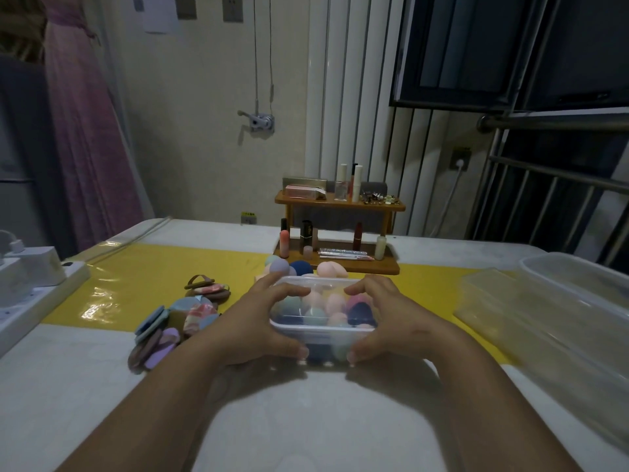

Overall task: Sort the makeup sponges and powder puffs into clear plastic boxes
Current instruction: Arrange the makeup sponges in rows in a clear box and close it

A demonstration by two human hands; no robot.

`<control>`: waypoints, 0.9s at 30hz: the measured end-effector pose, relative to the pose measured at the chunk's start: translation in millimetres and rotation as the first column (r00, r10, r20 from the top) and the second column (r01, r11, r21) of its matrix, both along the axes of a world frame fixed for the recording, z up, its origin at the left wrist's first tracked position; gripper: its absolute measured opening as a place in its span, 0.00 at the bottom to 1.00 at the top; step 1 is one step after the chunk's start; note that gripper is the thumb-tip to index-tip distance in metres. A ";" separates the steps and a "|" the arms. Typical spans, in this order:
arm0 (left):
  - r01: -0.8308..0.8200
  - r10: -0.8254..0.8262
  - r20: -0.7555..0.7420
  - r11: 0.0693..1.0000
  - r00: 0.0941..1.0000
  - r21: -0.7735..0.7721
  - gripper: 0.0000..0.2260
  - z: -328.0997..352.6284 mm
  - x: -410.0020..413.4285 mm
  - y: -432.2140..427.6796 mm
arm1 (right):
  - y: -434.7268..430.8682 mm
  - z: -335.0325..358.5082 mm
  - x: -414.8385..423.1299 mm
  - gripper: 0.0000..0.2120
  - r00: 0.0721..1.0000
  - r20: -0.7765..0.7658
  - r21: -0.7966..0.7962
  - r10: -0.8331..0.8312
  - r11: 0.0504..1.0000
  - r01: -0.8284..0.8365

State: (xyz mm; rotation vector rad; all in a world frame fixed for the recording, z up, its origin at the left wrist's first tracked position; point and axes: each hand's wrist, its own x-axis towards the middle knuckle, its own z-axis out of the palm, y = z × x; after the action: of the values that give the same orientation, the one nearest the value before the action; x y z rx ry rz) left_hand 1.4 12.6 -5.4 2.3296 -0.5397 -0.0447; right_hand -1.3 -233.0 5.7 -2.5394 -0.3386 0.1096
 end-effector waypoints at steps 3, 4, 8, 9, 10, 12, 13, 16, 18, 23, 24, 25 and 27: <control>0.036 -0.038 -0.045 0.999 0.998 -0.033 0.33 -0.9 1.3 4.9 | -3.7 1.8 0.6 0.37 0.998 -0.049 0.070 0.040 0.997 -0.037; 0.039 -0.046 -0.077 0.996 0.996 -0.084 0.31 -0.6 1.6 6.6 | -4.1 2.8 0.4 0.33 0.995 -0.080 0.130 0.052 0.991 -0.041; -0.202 0.066 -0.280 0.846 0.958 -0.493 0.25 0.5 2.7 1.1 | -2.9 3.5 -1.4 0.22 0.996 -0.086 0.340 -0.040 0.938 0.067; -0.303 0.137 -0.329 0.790 0.934 -0.533 0.21 1.4 3.6 -2.1 | -3.2 3.1 -1.1 0.21 0.993 -0.079 0.364 -0.089 0.925 0.112; -0.397 0.225 -0.361 0.752 0.905 -0.526 0.18 1.7 4.6 -4.6 | -4.2 2.8 -0.1 0.22 0.987 -0.093 0.380 -0.131 0.912 0.156; -0.508 0.408 -0.310 0.761 0.859 -0.404 0.12 0.2 5.7 -6.6 | -8.8 1.0 2.8 0.27 0.967 -0.166 0.388 -0.193 0.889 0.244; -0.527 0.469 -0.244 0.789 0.849 -0.316 0.12 -1.1 5.0 -6.6 | -11.0 0.4 3.4 0.30 0.951 -0.212 0.383 -0.224 0.877 0.292; -0.534 0.515 -0.143 0.819 0.845 -0.209 0.14 -4.0 3.6 -8.2 | -12.8 -0.5 4.0 0.31 0.916 -0.275 0.353 -0.291 0.856 0.378; -0.532 0.512 -0.144 0.815 0.847 -0.227 0.14 -5.7 2.4 -12.2 | -11.1 0.5 2.9 0.28 0.914 -0.247 0.352 -0.320 0.849 0.393; -0.492 0.322 -0.380 0.668 0.867 -0.558 0.09 -4.3 -1.5 -21.8 | -6.5 7.9 -0.8 0.22 0.896 -0.100 0.444 -0.433 0.786 0.430; -0.483 0.302 -0.386 0.662 0.872 -0.573 0.10 -3.9 -1.8 -23.8 | -6.0 8.8 -1.3 0.21 0.889 -0.082 0.480 -0.450 0.764 0.431; -0.477 0.284 -0.393 0.652 0.874 -0.589 0.11 -2.6 -2.3 -26.6 | -6.2 10.5 -2.3 0.19 0.883 -0.065 0.512 -0.465 0.744 0.429; -0.464 0.240 -0.412 0.628 0.879 -0.624 0.10 1.9 -4.4 -32.9 | -5.1 12.0 -2.8 0.18 0.871 -0.039 0.553 -0.489 0.716 0.426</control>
State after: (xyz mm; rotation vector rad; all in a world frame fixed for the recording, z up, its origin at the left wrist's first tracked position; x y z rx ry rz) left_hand -3.1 -20.3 -3.5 1.5675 0.0871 0.0109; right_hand -4.1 -238.1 17.7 -1.9766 0.2154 -0.2883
